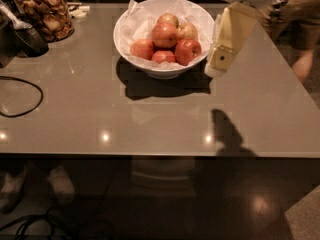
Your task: Pick apple from white bowl
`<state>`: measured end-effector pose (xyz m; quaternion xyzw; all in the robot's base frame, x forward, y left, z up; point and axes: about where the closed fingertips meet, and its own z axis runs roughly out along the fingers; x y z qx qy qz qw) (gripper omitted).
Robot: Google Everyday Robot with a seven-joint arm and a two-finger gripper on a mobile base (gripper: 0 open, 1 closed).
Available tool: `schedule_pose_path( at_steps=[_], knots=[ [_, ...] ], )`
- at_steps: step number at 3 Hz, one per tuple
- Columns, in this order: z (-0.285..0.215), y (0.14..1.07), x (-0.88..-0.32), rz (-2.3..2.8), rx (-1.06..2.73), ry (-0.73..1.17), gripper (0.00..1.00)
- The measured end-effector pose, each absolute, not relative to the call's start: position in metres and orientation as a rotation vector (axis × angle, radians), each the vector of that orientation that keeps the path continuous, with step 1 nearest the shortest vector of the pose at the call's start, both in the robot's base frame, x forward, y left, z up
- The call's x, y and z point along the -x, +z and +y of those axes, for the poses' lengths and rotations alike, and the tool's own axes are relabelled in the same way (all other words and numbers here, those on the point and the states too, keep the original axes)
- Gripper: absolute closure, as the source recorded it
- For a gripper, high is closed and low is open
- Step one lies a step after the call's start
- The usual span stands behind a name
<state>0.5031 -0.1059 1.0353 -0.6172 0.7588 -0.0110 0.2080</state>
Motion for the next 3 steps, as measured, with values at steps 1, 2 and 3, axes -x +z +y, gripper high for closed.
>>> schedule_pose_path(
  at_steps=[1,2,3],
  knots=[
    [-0.095,1.039,-0.512,2.087,1.676,-0.027,0.00],
    [-0.078,1.047,-0.537,2.090,1.618,-0.008,0.00],
    [-0.063,1.053,-0.565,2.108,1.573,0.021,0.00]
  ],
)
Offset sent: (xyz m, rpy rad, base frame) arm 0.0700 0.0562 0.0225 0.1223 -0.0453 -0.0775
